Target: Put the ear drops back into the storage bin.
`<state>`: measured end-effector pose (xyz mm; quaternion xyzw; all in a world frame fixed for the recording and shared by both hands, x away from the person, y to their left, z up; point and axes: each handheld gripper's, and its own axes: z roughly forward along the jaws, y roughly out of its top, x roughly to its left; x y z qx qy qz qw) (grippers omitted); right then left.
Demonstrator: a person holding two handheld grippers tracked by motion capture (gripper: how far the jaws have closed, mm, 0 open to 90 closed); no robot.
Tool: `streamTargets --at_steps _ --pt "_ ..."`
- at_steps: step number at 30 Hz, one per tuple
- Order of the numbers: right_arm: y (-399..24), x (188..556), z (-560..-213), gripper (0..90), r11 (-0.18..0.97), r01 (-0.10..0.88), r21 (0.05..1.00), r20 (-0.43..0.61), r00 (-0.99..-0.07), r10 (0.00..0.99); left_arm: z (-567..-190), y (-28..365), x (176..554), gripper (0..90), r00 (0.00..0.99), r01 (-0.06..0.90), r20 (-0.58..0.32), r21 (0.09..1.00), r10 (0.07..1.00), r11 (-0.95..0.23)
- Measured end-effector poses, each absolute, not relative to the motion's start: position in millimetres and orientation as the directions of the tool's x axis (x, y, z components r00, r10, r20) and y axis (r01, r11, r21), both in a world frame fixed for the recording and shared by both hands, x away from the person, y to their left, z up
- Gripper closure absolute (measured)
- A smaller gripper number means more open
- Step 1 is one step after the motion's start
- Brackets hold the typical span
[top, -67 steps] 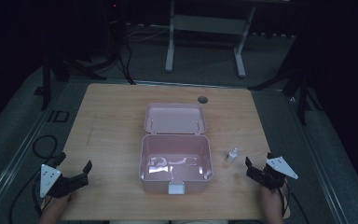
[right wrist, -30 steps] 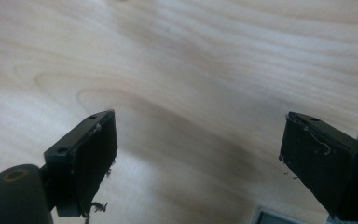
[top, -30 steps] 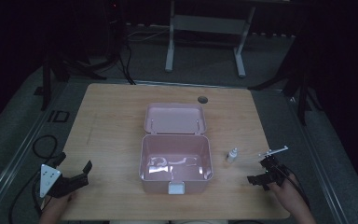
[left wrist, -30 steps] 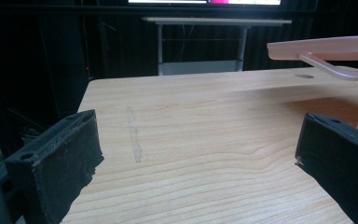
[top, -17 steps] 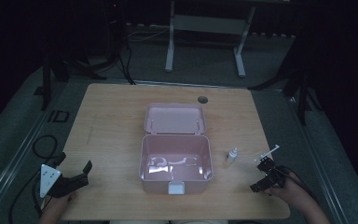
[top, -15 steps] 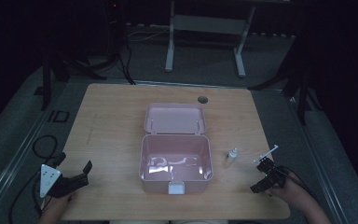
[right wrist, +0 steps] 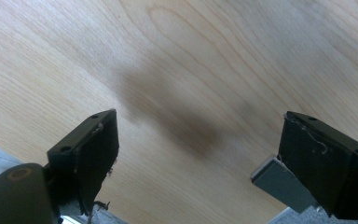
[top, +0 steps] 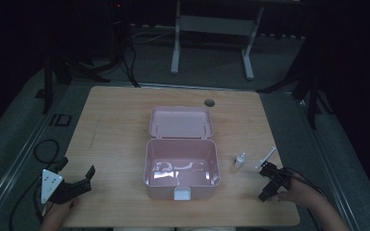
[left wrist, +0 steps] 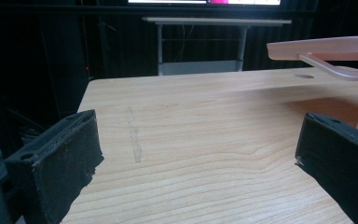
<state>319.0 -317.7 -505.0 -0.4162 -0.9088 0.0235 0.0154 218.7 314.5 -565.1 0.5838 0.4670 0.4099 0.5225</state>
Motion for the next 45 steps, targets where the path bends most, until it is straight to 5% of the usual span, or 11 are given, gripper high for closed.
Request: streamTargets --at_steps 32,45 --pt "-271 396 -494 14.9 0.643 0.766 -0.015 0.029 -0.643 0.766 -565 315 219 0.4 0.234 0.119 -0.012 0.993 0.972 -0.016" --pt "-249 413 -501 29.2 0.662 0.749 -0.017 0.059 -0.66 0.749 -565 315 219 0.4 0.235 0.118 -0.012 0.993 0.972 -0.016"
